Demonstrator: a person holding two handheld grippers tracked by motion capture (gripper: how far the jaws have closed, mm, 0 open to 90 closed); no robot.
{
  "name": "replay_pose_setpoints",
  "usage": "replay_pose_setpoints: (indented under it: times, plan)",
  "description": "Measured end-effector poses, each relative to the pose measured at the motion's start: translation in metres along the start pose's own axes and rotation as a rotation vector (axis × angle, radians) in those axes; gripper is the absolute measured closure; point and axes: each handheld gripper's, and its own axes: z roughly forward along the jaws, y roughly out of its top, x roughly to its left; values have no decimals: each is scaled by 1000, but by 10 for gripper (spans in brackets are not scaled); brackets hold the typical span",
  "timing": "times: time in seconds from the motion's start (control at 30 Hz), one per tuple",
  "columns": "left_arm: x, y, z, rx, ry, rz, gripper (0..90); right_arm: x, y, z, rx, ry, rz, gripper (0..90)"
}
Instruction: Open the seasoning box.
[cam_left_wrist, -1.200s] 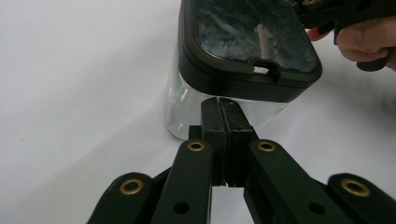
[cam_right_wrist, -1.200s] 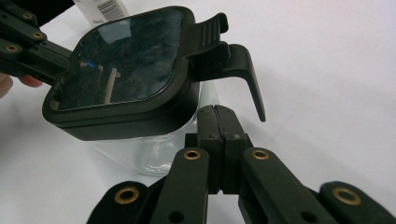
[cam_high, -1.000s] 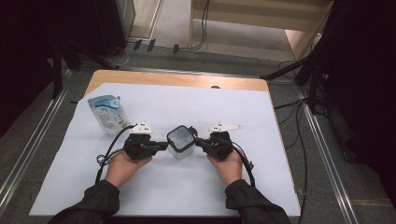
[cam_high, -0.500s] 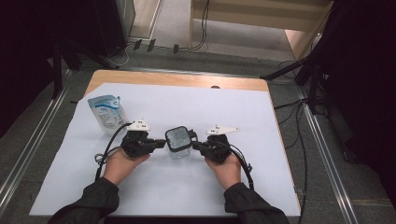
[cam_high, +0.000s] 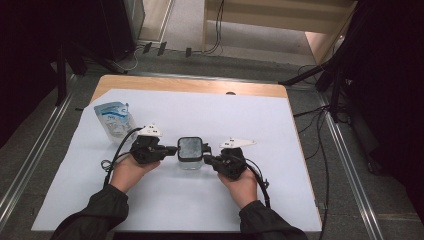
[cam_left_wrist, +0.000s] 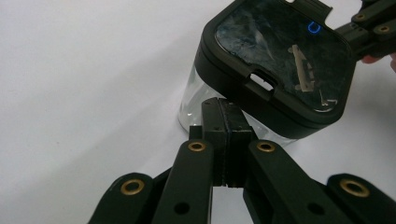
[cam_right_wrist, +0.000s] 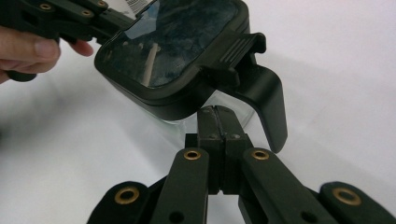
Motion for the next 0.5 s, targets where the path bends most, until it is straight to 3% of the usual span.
replay_pose_setpoints:
  times: [0.2,0.27,0.33,0.47,0.5]
  plan:
    - [5,2,-3,-5,-18,31,881,-1,1,-5,-8,20,-2,900]
    - [7,2,-6,-13,-14,43,832,-1,1,-10,-21,25,-12,880]
    - [9,3,-12,-9,-31,26,781,-1,1,-14,-26,21,-28,853]
    - [11,4,-20,-13,-47,41,641,-2,1,-21,-43,14,-40,775]
    - [12,3,-22,-25,-59,51,641,-4,1,-24,-51,16,-35,743]
